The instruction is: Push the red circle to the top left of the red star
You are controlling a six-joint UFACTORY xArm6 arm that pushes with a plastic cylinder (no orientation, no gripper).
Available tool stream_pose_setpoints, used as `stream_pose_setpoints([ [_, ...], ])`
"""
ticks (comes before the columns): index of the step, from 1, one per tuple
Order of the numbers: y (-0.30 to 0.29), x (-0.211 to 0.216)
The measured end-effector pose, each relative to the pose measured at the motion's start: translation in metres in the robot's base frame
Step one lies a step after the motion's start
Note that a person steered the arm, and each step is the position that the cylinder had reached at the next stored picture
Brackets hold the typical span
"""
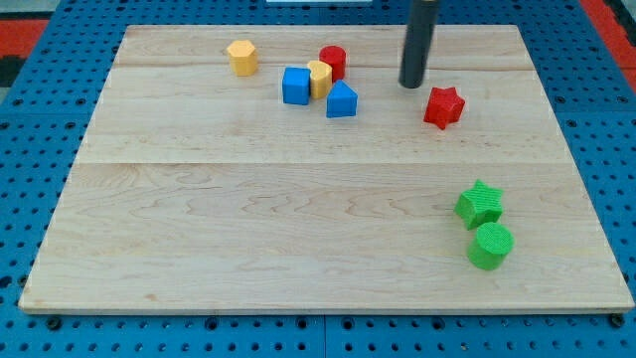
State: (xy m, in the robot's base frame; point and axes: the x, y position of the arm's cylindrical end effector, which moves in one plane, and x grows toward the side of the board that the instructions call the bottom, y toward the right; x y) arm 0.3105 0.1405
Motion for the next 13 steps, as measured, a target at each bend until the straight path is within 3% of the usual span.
stream_pose_setpoints([
  [1, -0.001, 0.052],
  [2, -0.010, 0.016],
  [3, -0.031, -0.064],
  [4, -0.123, -0.081],
  [5, -0.183, -0.061],
  [6, -0.103, -0.017],
  [7, -0.077, -0.029],
  [8, -0.081, -0.063],
  [9, -0.071, -0.068],
  [10, -0.039, -0.046],
  [13, -0.031, 0.015],
])
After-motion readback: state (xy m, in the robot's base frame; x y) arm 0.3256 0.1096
